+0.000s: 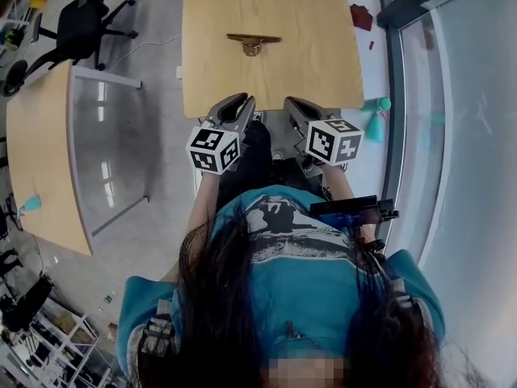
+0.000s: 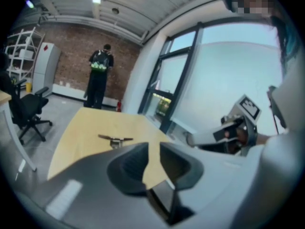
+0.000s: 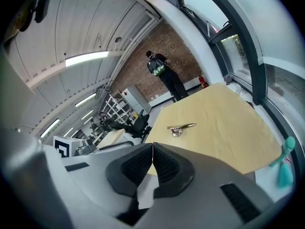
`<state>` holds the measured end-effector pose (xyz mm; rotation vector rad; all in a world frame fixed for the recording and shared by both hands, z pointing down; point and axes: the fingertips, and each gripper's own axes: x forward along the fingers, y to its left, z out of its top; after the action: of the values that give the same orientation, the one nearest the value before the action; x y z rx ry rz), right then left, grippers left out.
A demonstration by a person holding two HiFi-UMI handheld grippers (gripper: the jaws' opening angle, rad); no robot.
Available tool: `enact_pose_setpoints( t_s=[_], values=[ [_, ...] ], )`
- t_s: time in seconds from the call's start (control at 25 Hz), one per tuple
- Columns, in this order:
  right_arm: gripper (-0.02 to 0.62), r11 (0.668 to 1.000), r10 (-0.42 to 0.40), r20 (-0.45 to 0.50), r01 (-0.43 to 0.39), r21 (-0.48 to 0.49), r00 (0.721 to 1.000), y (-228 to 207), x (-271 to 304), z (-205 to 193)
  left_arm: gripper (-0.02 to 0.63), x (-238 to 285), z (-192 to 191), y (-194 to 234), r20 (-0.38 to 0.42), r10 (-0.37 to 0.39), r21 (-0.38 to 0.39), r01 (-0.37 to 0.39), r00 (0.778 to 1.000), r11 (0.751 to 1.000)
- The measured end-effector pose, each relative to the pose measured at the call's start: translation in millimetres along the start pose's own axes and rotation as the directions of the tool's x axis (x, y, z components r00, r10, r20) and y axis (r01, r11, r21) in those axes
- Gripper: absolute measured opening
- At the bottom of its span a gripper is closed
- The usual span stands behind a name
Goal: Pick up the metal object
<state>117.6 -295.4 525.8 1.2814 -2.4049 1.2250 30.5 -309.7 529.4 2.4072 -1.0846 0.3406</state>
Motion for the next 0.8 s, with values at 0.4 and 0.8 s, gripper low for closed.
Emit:
enact_pose_setpoints(
  t_s=[0.4,0.8],
  values=[
    [0.012,0.993,-0.110,0.031,0.109,0.038,0.993,-28.3,48.3,63.6,0.080,81.6,-6.3,72.2,-0.213,-0.148,-0.090,0.132,0.966,0.987],
    [0.012,0.986,-0.155,-0.006,0.155,0.059,0.988,-46.1,87.4,86.6,0.173,150.8,-13.1,122.7,-0.254,-0.316,-0.460,0.173,0.914,0.871]
  ],
)
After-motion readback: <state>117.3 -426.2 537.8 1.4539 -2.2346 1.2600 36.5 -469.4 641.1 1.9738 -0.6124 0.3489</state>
